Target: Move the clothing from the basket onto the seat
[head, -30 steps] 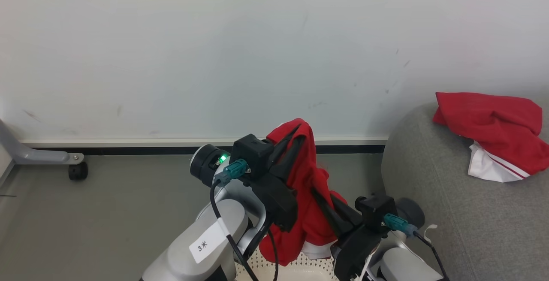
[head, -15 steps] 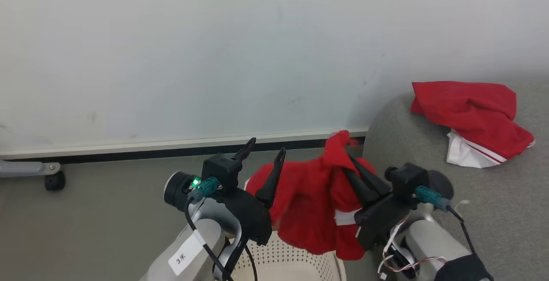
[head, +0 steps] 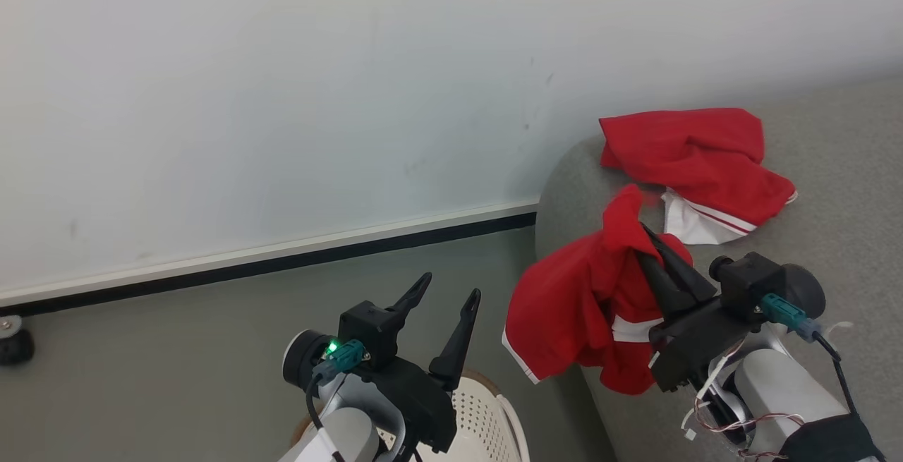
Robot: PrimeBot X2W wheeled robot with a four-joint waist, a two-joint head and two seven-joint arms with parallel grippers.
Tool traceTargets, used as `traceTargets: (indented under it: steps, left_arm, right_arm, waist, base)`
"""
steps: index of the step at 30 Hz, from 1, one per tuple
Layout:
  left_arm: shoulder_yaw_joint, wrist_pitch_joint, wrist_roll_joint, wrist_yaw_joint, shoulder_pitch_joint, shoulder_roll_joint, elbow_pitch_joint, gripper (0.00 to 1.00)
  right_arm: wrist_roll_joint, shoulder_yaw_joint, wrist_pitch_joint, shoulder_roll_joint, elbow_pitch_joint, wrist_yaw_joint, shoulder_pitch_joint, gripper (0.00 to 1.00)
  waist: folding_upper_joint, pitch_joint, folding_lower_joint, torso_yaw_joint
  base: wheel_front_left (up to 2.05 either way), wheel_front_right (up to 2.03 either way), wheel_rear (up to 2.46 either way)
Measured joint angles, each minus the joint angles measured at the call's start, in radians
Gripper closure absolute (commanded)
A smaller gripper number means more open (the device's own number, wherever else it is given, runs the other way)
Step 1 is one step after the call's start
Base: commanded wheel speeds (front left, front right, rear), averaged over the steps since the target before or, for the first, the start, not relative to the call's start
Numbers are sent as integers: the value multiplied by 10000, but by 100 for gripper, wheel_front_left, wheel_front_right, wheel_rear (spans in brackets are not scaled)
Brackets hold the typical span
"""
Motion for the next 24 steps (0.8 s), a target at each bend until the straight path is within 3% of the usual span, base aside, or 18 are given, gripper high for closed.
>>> traceTargets:
  steps: [14, 24]
  left_arm:
    - [-364, -86, 104, 8, 360, -140, -660, 0]
    - [-704, -109, 370, 13, 312, -198, -1158, 0]
  right_arm:
    - [-56, -445, -2, -882, -1170, -169, 228, 100]
    - [-33, -1145, 25, -1580, -1634, -307, 35, 100]
  waist:
    - [0, 257, -1, -1561]
    - [0, 960, 0, -1861]
  base:
    - [0, 0, 0]
    - [0, 0, 0]
